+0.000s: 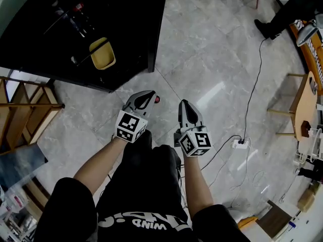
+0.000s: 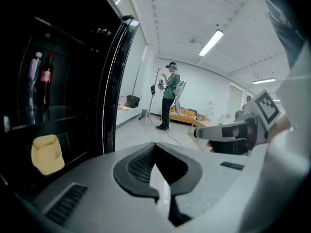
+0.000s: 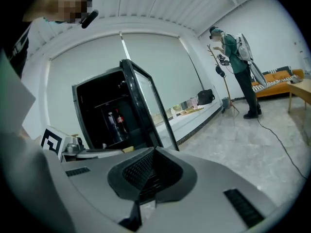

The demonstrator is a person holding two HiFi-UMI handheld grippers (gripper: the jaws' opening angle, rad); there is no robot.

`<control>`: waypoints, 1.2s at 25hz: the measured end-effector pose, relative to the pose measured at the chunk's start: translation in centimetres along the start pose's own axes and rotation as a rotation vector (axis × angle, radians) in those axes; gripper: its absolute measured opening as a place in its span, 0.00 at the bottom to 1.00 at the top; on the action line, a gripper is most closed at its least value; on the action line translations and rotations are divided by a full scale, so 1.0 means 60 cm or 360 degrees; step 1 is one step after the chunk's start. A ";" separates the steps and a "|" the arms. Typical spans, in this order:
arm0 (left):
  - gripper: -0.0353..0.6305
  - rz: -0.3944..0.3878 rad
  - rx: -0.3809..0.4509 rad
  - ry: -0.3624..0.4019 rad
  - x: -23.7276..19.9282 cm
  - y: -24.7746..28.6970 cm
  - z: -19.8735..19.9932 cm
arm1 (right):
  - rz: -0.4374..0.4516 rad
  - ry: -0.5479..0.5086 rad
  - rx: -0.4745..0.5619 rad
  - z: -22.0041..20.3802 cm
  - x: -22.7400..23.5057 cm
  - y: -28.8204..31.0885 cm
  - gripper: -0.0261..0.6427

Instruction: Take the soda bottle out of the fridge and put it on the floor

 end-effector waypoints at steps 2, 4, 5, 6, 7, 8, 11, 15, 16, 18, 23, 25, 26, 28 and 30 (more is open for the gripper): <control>0.06 -0.0012 -0.0012 0.0009 0.003 -0.036 0.063 | 0.0003 -0.0019 -0.0025 0.041 -0.049 -0.027 0.07; 0.06 -0.0013 -0.0018 0.0007 0.003 -0.069 0.119 | 0.0010 -0.0058 -0.0044 0.078 -0.093 -0.049 0.07; 0.06 -0.0014 -0.0018 0.0006 0.001 -0.084 0.145 | 0.0016 -0.0079 -0.0054 0.095 -0.112 -0.057 0.07; 0.06 -0.0014 -0.0018 0.0001 -0.001 -0.096 0.170 | 0.0023 -0.0089 -0.0064 0.112 -0.129 -0.063 0.07; 0.06 -0.0011 -0.0016 -0.0008 -0.003 -0.107 0.194 | 0.0030 -0.0087 -0.0071 0.129 -0.144 -0.068 0.07; 0.06 -0.0005 -0.0014 -0.0012 -0.005 -0.117 0.218 | 0.0033 -0.0078 -0.0076 0.147 -0.155 -0.073 0.07; 0.06 -0.0012 -0.0006 -0.0005 0.006 -0.144 0.280 | 0.0035 -0.0071 -0.0093 0.193 -0.183 -0.097 0.07; 0.06 -0.0013 0.0027 -0.0010 0.009 -0.180 0.351 | 0.0127 -0.0163 -0.0133 0.243 -0.227 -0.126 0.07; 0.06 -0.0013 0.0035 0.0000 0.010 -0.189 0.368 | 0.0145 -0.0180 -0.0127 0.257 -0.236 -0.136 0.07; 0.06 -0.0020 0.0054 0.0024 0.015 -0.205 0.399 | 0.0162 -0.0194 -0.0100 0.287 -0.244 -0.160 0.07; 0.06 0.0002 0.0138 0.0066 0.006 -0.230 0.463 | 0.0132 -0.0209 0.0016 0.356 -0.239 -0.196 0.07; 0.06 0.0021 0.0169 0.0073 0.006 -0.239 0.479 | 0.0106 -0.0207 0.0052 0.373 -0.235 -0.209 0.07; 0.06 0.0025 0.0182 0.0071 0.009 -0.244 0.486 | 0.0097 -0.0202 0.0067 0.379 -0.234 -0.217 0.07; 0.06 0.0030 0.0202 0.0066 0.015 -0.255 0.496 | 0.0082 -0.0194 0.0093 0.389 -0.235 -0.232 0.07; 0.06 0.0044 0.0219 0.0056 0.017 -0.268 0.502 | 0.0073 -0.0200 0.0112 0.394 -0.240 -0.244 0.07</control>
Point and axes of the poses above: the fingertips, and each gripper's own axes: y forward along the fingers, x to its right, z out of its top, the point moved 3 cm from there along -y, backward along the fingers, and after that the axes turned 15 degrees about y, right-handed, at the moved point
